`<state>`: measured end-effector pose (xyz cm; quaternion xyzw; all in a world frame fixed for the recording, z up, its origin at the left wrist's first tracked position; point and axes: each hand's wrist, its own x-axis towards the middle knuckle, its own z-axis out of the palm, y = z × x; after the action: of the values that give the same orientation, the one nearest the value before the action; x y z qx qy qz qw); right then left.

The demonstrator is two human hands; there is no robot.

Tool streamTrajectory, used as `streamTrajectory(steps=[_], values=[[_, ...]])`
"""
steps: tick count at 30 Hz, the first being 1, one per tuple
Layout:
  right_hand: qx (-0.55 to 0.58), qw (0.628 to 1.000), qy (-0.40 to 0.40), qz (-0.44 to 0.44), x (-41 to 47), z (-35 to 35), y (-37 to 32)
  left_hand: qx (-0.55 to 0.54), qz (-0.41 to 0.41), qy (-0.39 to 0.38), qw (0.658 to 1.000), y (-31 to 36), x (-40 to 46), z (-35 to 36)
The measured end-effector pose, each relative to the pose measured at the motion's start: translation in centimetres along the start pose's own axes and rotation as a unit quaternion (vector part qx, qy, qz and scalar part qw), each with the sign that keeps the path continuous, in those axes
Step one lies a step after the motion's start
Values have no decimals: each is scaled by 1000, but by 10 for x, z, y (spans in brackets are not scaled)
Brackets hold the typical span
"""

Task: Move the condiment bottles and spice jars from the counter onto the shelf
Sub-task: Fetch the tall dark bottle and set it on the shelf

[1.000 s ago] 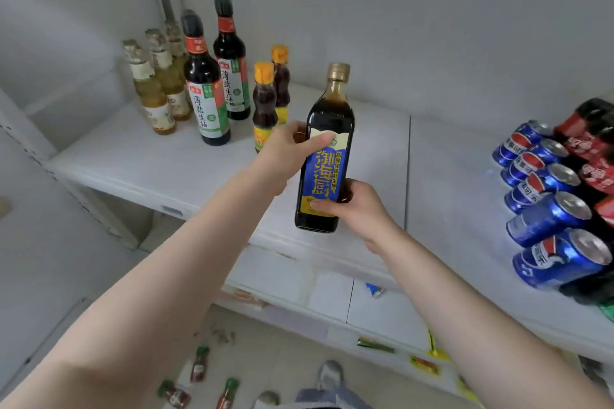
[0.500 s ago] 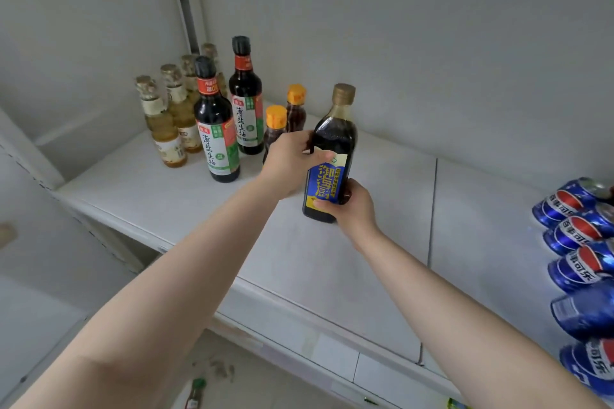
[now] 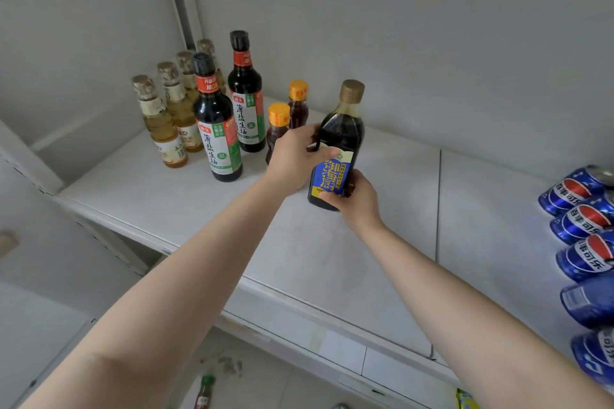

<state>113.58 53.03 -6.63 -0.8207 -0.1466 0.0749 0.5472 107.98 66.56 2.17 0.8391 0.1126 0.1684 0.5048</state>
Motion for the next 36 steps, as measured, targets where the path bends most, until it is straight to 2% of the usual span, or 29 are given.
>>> streamTrajectory(steps=[14, 23, 28, 31, 33, 36], values=[[-46, 999, 13, -19, -2, 1, -1, -9, -5, -13, 1000, -7, -3, 3], [-86, 996, 7, -4, -16, -6, -3, 91, -2, -9, 996, -5, -21, 2], [-165, 986, 11, 9, -44, -19, -1, 163, -27, -27, 986, -26, -77, 2], [-212, 977, 22, 15, -71, -31, 2, 166, -45, -48, 984, -40, -106, 2], [-226, 973, 38, 19, -95, -41, 2, 165, -23, -69, 984, -41, -117, 5], [-249, 966, 67, 24, -138, -60, 1, 182, 56, -115, 975, -32, -133, 18]])
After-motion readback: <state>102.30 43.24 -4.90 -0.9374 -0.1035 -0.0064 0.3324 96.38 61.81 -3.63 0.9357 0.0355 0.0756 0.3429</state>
